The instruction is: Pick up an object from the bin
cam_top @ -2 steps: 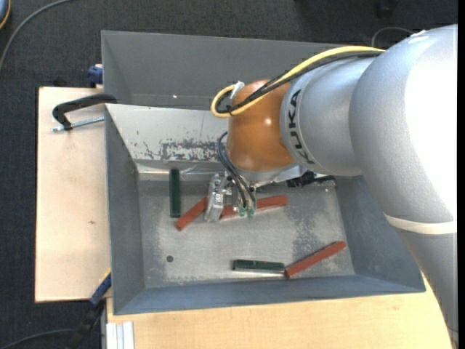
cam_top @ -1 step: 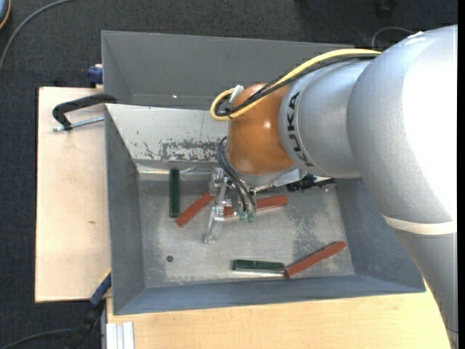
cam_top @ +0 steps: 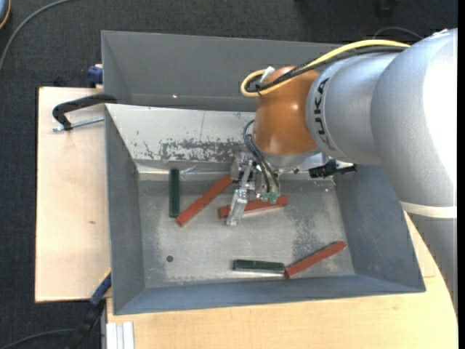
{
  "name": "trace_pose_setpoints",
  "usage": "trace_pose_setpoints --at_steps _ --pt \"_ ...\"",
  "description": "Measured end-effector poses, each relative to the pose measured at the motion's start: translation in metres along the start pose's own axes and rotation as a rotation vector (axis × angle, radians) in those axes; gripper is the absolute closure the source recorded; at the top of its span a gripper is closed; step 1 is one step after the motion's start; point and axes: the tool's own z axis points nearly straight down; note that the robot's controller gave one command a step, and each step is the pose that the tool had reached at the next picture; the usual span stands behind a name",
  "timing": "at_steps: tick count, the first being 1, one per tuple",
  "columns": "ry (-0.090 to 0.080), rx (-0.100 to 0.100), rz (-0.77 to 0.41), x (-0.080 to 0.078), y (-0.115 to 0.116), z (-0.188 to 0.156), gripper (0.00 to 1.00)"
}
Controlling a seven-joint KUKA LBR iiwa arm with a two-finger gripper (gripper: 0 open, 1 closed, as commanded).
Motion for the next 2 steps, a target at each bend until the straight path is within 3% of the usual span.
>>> trace_pose_setpoints --at_steps 1,2 --pt "0.013 0.004 -0.001 0.0619 -0.0314 0.0009 0.00" --pt "0.008 0.001 -0.002 0.0596 -0.0297 0.0007 1.00"
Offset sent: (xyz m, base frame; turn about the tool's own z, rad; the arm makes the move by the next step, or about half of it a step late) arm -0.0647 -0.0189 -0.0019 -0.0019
